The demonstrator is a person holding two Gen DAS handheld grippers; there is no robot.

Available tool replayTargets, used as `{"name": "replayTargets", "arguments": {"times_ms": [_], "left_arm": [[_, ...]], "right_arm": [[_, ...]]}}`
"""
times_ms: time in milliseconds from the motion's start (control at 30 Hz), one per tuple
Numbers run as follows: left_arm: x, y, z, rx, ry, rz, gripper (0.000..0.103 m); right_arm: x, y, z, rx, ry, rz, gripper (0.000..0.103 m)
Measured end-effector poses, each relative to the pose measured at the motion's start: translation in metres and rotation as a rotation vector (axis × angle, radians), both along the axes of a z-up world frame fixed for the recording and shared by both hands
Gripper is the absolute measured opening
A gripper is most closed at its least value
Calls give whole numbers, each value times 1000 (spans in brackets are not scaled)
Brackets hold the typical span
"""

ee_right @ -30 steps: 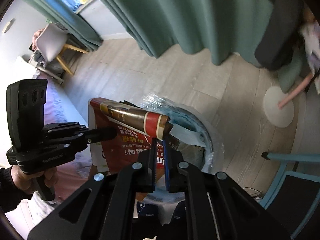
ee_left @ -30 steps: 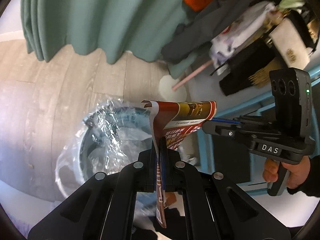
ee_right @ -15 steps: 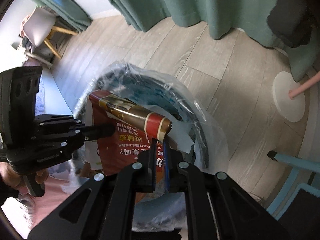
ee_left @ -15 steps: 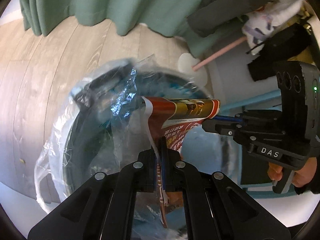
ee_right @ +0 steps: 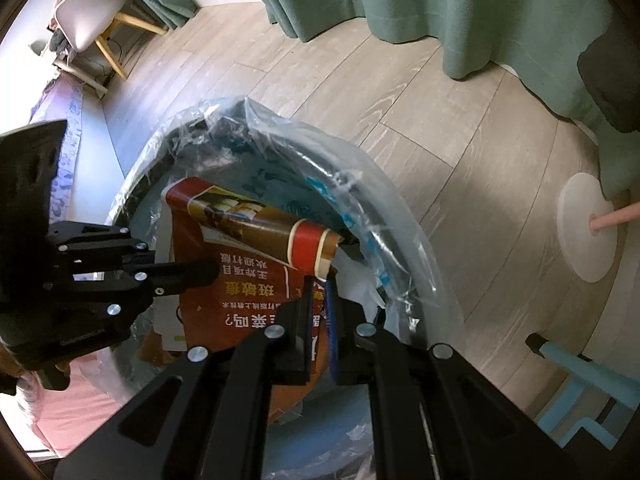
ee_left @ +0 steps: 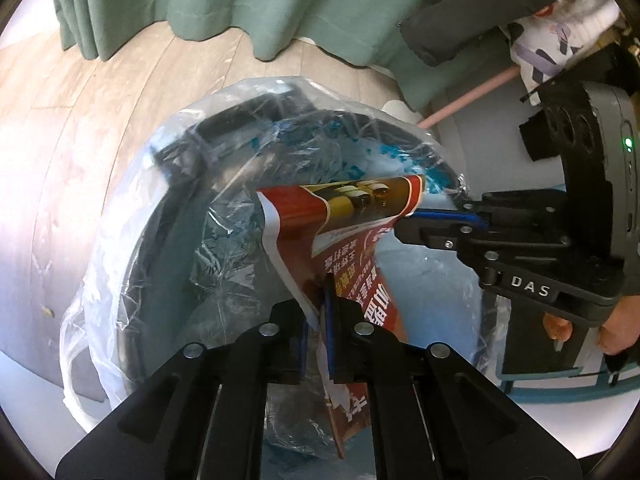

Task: Collect trash

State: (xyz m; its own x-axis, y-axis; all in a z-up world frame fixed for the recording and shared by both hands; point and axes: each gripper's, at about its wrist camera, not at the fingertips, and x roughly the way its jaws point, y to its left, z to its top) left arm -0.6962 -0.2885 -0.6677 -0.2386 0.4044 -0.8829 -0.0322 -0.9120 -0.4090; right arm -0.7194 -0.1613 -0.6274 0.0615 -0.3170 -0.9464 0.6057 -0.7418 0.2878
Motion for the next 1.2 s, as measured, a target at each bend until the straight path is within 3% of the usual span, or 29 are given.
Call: {"name": "replayTargets", "arguments": {"times_ms": [67,167,267,333,367,433,533,567,633,667,767,1100,1200], "left_arm": [[1,1,5,0,7,-3,5],[4,1,11,-7,13,0,13],[6,0,18,-37,21,0,35],[9,-4,25,-63,34,15,62],[9,-5,28,-67,38,21,69],[11,-10,35,-75,49,36,82],[14,-16,45,-89,56,46,95],[14,-17,49,-104,62,47,96],[15,-20,55,-129,73,46,97],[15,-20,59,-150,79,48,97],[17,-18,72,-212,116,41,97],[25,-11,88,-228,94,73,97],[26,-14,92,-267,84,121,97]], "right_arm": [[2,1,1,10,8,9,8],[6,-3,7,26,50,32,8],[9,-5,13,33,70,53,9],[11,-6,17,36,81,64,11],[11,-8,19,39,89,73,15],[11,-9,24,38,99,83,46],[13,-11,34,24,119,89,68],[14,-12,37,24,125,92,72],[14,-13,44,28,143,98,92],[15,-13,46,30,153,100,93],[17,-14,53,46,175,113,96],[27,-11,72,55,217,156,96],[31,-7,81,62,240,165,96]]}}
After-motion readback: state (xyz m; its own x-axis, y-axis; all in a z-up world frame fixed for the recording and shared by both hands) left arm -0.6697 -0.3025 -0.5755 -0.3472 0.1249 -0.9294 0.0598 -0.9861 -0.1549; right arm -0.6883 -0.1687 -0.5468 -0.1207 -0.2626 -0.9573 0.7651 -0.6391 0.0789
